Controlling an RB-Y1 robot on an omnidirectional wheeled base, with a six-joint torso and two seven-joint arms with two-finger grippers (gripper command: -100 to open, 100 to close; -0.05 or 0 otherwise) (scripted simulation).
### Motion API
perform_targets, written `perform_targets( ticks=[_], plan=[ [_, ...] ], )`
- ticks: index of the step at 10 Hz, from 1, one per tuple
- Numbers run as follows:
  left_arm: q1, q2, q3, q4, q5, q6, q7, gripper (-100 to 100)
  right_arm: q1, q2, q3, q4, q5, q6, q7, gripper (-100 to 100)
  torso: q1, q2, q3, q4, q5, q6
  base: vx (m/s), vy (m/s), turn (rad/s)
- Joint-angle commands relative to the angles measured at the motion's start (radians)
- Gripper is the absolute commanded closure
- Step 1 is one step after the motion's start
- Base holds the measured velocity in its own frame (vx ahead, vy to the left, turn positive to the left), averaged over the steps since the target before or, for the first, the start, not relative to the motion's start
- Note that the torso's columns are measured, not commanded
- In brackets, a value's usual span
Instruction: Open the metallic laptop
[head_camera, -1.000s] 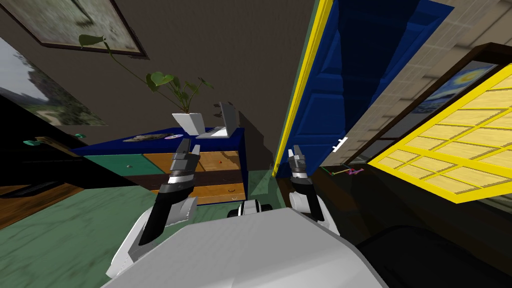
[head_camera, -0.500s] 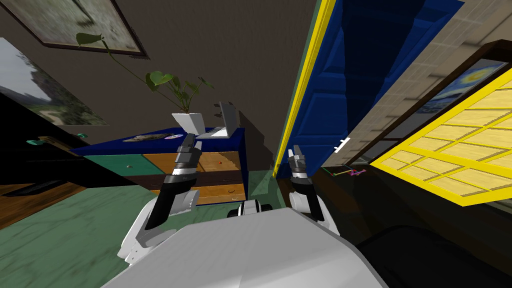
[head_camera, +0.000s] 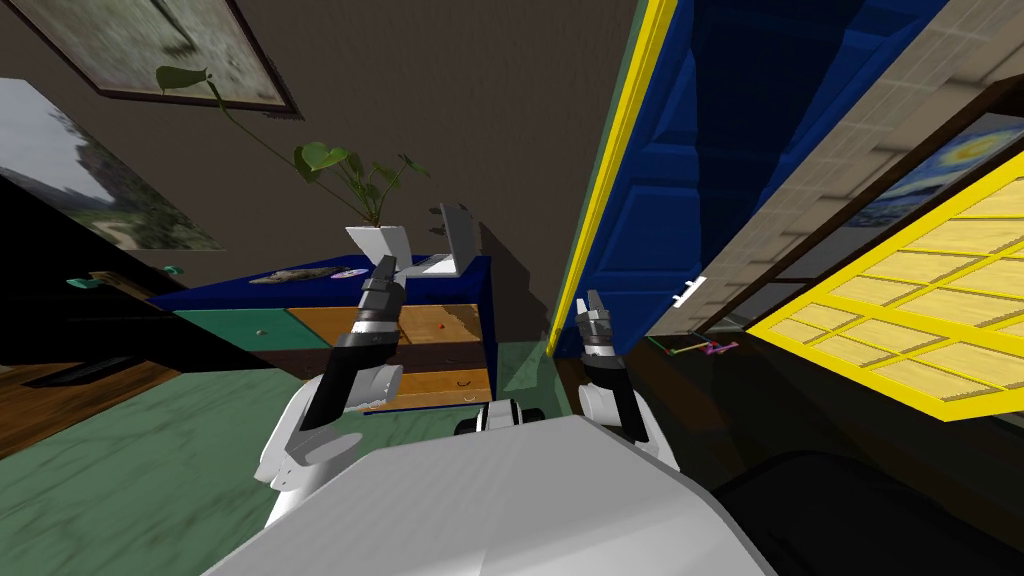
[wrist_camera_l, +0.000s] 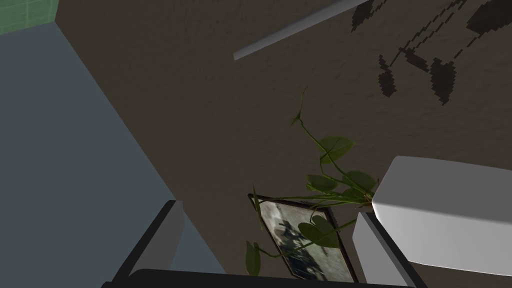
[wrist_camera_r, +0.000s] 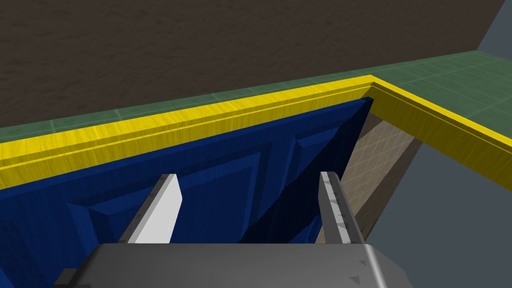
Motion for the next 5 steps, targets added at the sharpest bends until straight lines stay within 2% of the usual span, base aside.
perform_targets(
  ticks=[1, 2, 4, 5],
  plan=[
    [-0.034, 0.006, 0.005, -0.001, 0.001, 0.062, -0.007, -100, 0.000, 0.000, 0.000, 0.000, 0.000, 0.000, 0.000, 0, 0.000, 0.000, 0.000, 0.000, 0.000, 0.000, 0.006, -0.002, -0.004],
    [-0.078, 0.011, 0.009, 0.000, 0.000, 0.098, -0.023, -100, 0.000, 0.000, 0.000, 0.000, 0.000, 0.000, 0.000, 0, 0.000, 0.001, 0.001, 0.000, 0.000, 0.000, 0.011, -0.003, 0.029],
    [-0.085, 0.011, 0.009, 0.000, 0.000, 0.128, -0.023, -100, 0.000, 0.000, 0.000, 0.000, 0.000, 0.000, 0.000, 0, 0.000, 0.000, 0.000, 0.000, 0.000, 0.000, 0.011, -0.002, 0.008],
    [-0.135, 0.014, 0.013, 0.001, -0.002, 0.167, -0.039, -100, 0.000, 0.000, 0.000, 0.000, 0.000, 0.000, 0.000, 0, 0.000, 0.001, 0.000, 0.000, 0.000, 0.000, 0.014, -0.001, 0.031]
  ],
)
